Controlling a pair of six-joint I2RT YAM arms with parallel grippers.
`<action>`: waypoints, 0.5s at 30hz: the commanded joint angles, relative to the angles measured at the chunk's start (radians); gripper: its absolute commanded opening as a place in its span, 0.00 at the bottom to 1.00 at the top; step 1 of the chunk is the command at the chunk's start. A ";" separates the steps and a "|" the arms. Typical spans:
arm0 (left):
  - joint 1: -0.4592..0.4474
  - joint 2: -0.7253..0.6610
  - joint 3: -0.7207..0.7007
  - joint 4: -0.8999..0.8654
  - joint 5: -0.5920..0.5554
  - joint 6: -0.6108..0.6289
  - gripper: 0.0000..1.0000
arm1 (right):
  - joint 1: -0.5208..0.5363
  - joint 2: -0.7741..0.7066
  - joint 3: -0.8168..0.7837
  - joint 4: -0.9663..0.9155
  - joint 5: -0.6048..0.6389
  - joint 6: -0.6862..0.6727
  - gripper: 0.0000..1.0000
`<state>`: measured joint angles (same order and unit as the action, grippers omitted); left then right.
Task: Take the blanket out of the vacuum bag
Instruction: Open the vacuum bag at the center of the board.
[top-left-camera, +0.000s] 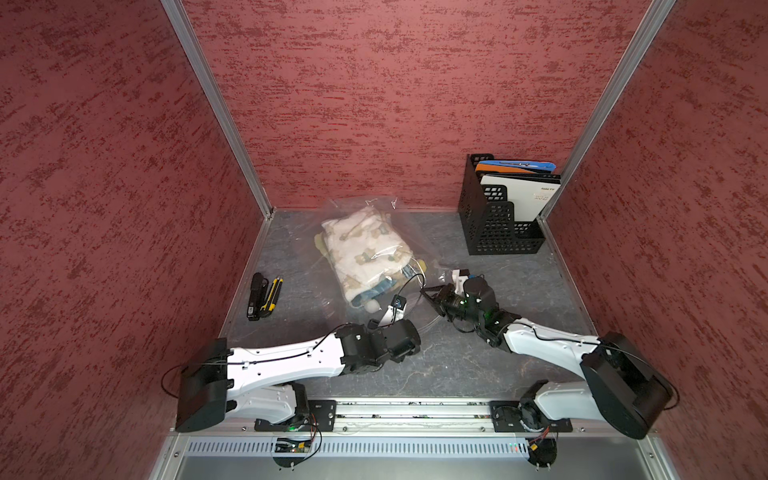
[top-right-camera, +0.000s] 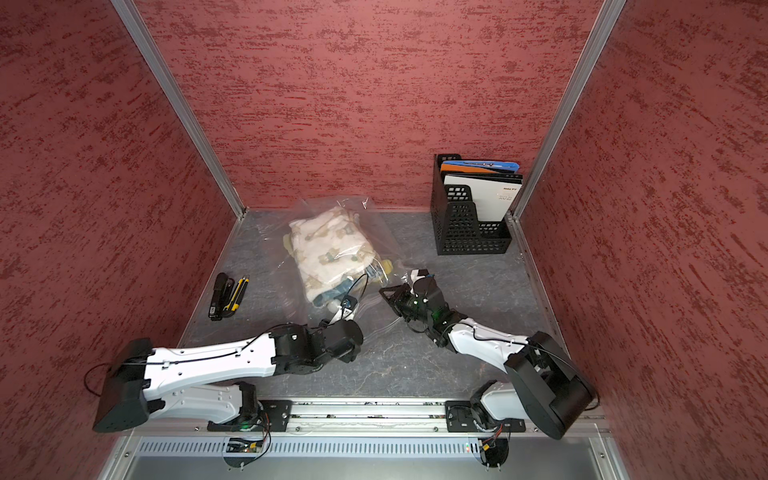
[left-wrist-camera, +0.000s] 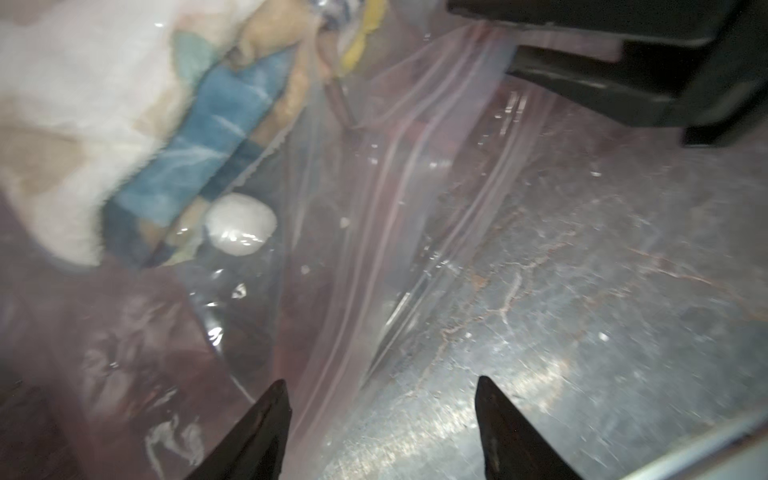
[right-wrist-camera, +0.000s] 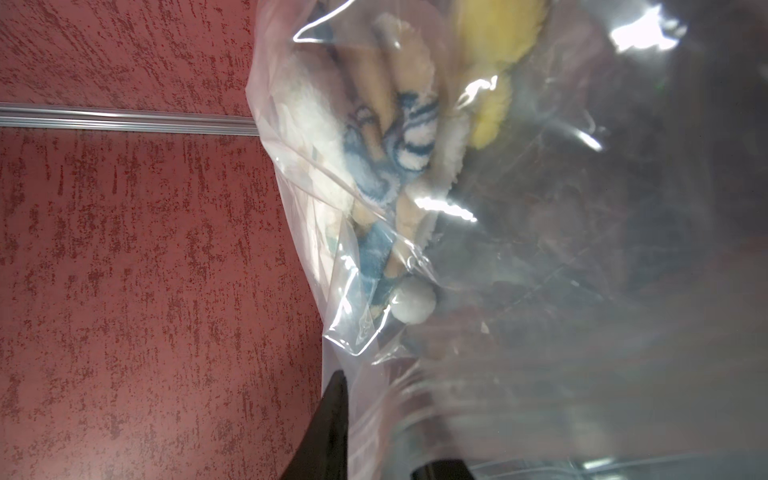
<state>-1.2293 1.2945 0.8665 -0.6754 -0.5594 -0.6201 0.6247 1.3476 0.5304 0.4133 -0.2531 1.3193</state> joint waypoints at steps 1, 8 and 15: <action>-0.013 0.077 0.037 -0.048 -0.232 -0.045 0.63 | 0.003 0.002 0.045 0.006 0.008 -0.014 0.22; -0.028 0.222 0.088 0.019 -0.301 0.045 0.51 | 0.003 -0.012 0.056 -0.015 -0.006 -0.021 0.22; -0.013 0.263 0.153 0.002 -0.333 0.064 0.08 | 0.003 -0.010 0.065 -0.017 -0.023 -0.020 0.22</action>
<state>-1.2491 1.5597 0.9745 -0.6785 -0.8505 -0.5674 0.6247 1.3472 0.5606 0.4042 -0.2642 1.3159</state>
